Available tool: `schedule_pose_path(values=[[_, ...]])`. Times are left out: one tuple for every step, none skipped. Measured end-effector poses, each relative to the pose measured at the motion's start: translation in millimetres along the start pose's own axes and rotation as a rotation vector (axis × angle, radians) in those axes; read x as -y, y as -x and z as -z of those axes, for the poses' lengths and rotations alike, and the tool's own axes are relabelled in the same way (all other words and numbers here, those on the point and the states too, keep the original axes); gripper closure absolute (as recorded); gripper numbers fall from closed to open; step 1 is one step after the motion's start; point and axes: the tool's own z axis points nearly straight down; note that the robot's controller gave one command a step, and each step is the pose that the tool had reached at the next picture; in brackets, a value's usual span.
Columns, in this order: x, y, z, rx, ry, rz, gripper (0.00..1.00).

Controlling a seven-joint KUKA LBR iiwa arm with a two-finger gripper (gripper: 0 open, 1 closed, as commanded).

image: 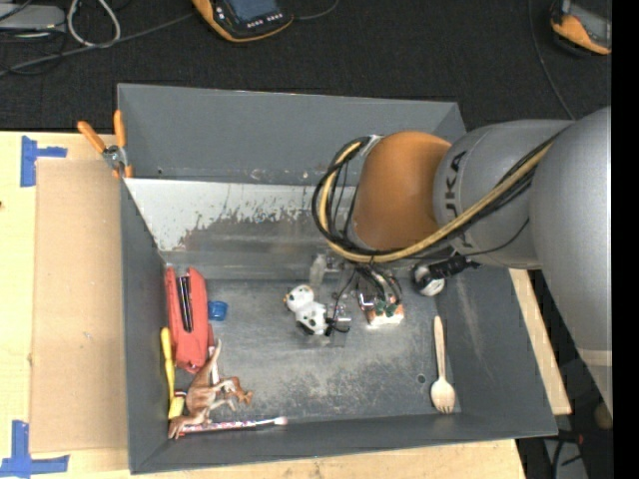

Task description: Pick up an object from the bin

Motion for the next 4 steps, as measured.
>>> schedule_pose_path(values=[[54, 27.3, -25, 0.019, 0.000, -0.027, 0.00], [67, 39.4, -34, -0.008, 0.000, -0.007, 0.00], [-7, 16.6, -26, 0.009, -0.002, 0.147, 0.00], [-33, 16.0, -25, 0.011, -0.004, 0.042, 0.00]])
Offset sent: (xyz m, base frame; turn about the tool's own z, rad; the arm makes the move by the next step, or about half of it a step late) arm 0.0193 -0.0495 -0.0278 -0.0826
